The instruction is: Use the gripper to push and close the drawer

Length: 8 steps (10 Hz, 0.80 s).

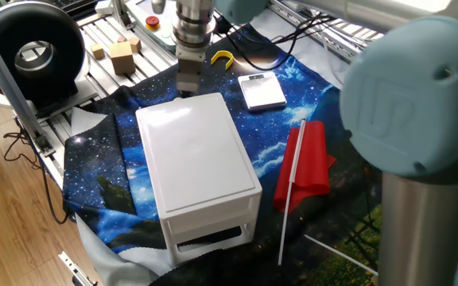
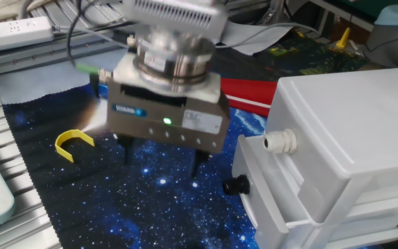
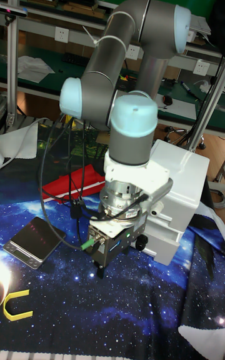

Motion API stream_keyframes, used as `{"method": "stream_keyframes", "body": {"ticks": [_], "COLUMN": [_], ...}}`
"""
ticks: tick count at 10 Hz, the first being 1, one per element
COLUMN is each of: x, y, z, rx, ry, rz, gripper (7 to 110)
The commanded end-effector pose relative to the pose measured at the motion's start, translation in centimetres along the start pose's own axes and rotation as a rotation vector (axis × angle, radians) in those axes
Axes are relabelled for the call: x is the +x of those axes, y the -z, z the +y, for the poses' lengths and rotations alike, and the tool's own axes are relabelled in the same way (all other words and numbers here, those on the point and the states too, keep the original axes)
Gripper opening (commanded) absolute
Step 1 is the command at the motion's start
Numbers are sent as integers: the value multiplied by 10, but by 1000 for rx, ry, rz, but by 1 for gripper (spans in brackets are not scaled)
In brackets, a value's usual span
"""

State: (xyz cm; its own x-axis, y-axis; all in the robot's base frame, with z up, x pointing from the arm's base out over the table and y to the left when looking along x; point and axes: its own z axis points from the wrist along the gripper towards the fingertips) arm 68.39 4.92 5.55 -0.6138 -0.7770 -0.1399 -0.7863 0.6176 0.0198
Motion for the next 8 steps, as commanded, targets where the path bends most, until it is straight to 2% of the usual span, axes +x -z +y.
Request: {"method": "stream_keyframes", "body": {"ticks": [1, 2, 3, 4, 8], "x": [23, 23, 19, 15, 0], "y": [14, 15, 10, 6, -3], "z": [32, 30, 21, 18, 39], "rx": [-202, -202, -164, -146, -205], "ry": [68, 62, 50, 47, 100], "rz": [64, 62, 60, 53, 15], "gripper": [7, 7, 7, 7, 7]}}
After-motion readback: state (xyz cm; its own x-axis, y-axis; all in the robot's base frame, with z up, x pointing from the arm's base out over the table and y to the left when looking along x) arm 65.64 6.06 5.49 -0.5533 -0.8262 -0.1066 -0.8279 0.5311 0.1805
